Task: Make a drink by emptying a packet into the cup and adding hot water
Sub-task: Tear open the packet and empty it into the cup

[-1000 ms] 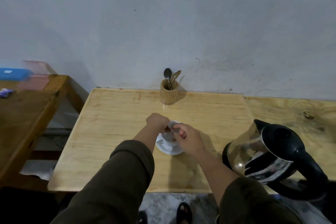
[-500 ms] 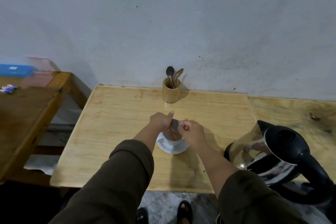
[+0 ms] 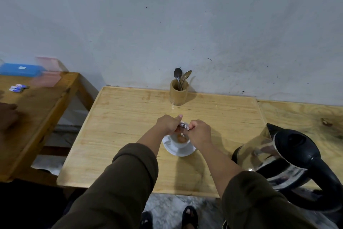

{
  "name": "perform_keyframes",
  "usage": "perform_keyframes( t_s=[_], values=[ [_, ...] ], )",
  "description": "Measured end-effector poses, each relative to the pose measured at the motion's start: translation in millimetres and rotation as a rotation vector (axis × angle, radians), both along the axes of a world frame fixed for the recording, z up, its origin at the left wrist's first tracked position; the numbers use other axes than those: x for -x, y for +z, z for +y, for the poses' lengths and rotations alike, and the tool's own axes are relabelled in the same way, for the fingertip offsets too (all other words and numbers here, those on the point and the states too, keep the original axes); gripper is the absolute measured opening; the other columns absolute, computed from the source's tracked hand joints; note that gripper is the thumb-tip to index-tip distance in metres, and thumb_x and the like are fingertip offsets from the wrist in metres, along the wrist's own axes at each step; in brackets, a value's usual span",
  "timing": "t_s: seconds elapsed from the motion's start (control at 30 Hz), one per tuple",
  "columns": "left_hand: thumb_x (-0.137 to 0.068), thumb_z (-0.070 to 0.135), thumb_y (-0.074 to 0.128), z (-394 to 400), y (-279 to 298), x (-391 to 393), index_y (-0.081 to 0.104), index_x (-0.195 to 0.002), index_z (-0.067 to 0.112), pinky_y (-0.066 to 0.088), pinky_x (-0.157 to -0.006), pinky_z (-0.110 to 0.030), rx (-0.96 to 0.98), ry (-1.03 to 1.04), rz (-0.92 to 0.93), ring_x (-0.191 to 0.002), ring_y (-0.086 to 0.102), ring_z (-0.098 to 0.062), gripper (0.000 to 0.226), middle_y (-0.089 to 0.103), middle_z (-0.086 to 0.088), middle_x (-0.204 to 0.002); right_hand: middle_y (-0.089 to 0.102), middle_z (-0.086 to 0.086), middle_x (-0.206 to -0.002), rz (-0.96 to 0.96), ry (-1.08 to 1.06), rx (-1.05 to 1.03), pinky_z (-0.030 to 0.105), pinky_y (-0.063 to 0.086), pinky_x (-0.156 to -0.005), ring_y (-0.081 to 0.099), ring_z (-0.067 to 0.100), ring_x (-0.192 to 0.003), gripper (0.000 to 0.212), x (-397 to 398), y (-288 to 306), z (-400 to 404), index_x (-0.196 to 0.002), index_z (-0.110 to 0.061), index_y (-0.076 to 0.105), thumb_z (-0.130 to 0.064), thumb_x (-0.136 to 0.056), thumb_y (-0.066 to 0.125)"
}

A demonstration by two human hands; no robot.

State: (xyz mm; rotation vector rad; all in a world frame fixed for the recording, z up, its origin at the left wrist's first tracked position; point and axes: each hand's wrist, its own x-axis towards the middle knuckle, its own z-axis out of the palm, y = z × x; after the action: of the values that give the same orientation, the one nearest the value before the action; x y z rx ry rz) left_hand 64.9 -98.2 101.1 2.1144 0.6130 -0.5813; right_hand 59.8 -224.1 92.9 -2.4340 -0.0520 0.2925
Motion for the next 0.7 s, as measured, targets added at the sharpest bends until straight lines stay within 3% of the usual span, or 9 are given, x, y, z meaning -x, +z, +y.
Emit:
perform_keyframes(
  t_s=[0.13,0.2,0.27,0.33,0.4,0.47,0.53,0.63,0.7],
  values=[
    [-0.091,0.055,0.042,1,1,3,0.073,-0.103,0.002,0.049,-0.1,-0.037,0.042,0.038,-0.023,-0.106,0.066,-0.029,0.062,0.073,-0.015,-0.11,0.038,-0.009,-0.062,0.015,0.001,0.024,0.022,0.025,-0.05,0.044,0.018,-0.076,0.045,2,-3,-3,-0.049,-0.022,0.037,-0.009,-0.08,0.066],
    [-0.092,0.049,0.047,2,2,4,0.074,-0.086,0.006,0.05,-0.101,-0.036,0.085,0.07,-0.045,-0.095,0.067,-0.027,0.051,0.075,-0.013,-0.1,0.052,0.003,-0.074,0.02,0.013,0.015,0.02,0.026,-0.058,0.047,0.02,-0.079,0.024,3,-2,-3,-0.06,-0.014,0.058,-0.007,-0.082,0.064],
    [-0.09,0.043,0.055,3,2,5,0.067,-0.064,0.013,0.051,-0.1,-0.036,0.141,0.103,-0.045,-0.08,0.062,-0.022,0.042,0.072,-0.007,-0.075,0.062,0.013,-0.092,0.002,0.013,-0.01,0.02,0.031,-0.07,0.055,0.026,-0.087,0.007,4,-1,-4,-0.081,-0.004,0.07,-0.006,-0.083,0.064],
    [-0.085,0.036,0.064,4,2,7,0.062,-0.055,0.014,0.052,-0.096,-0.035,0.166,0.135,-0.038,-0.074,0.058,-0.021,0.037,0.063,-0.002,-0.061,0.059,0.012,-0.091,0.0,-0.001,-0.028,0.022,0.033,-0.072,0.058,0.027,-0.091,0.008,5,-1,-5,-0.085,-0.002,0.072,-0.008,-0.082,0.066],
    [-0.081,0.028,0.069,7,3,8,0.063,-0.055,0.013,0.055,-0.086,-0.034,0.195,0.148,-0.031,-0.068,0.057,-0.02,0.031,0.062,-0.002,-0.061,0.053,0.003,-0.087,0.016,-0.024,-0.058,0.023,0.035,-0.072,0.058,0.025,-0.09,0.007,7,-1,-4,-0.083,-0.005,0.072,-0.011,-0.08,0.07],
    [-0.081,0.013,0.07,11,5,11,0.065,-0.061,0.009,0.054,-0.066,-0.028,0.298,0.206,-0.038,-0.058,0.055,-0.017,0.021,0.061,-0.006,-0.063,0.049,-0.002,-0.098,0.006,-0.072,-0.104,0.023,0.038,-0.074,0.058,0.023,-0.097,0.013,10,1,-2,-0.091,-0.012,0.071,-0.013,-0.078,0.073],
    [-0.084,0.002,0.066,14,8,15,0.069,-0.075,0.002,0.051,-0.056,-0.02,0.451,0.321,-0.069,-0.056,0.055,-0.014,0.009,0.06,-0.009,-0.067,0.042,-0.002,-0.123,-0.057,-0.103,-0.063,0.022,0.041,-0.074,0.056,0.018,-0.102,0.046,13,7,-1,-0.119,-0.026,0.059,-0.012,-0.077,0.074],
    [-0.086,0.001,0.063,22,9,21,0.065,-0.105,0.006,0.052,-0.059,-0.017,0.571,0.453,-0.145,-0.06,0.056,-0.012,0.019,0.061,-0.007,-0.072,0.023,-0.001,-0.145,-0.121,-0.187,-0.095,0.024,0.042,-0.072,0.048,0.013,-0.091,0.081,16,23,4,-0.142,-0.041,0.025,-0.007,-0.081,0.067],
    [-0.086,0.004,0.065,30,9,25,0.061,-0.113,0.012,0.053,-0.066,-0.019,0.582,0.519,-0.194,-0.063,0.057,-0.011,0.028,0.063,-0.007,-0.077,0.036,0.004,-0.14,-0.086,-0.295,-0.288,0.024,0.041,-0.076,0.051,0.014,-0.09,0.071,19,32,12,-0.142,-0.036,0.027,-0.008,-0.087,0.06]
  ],
)
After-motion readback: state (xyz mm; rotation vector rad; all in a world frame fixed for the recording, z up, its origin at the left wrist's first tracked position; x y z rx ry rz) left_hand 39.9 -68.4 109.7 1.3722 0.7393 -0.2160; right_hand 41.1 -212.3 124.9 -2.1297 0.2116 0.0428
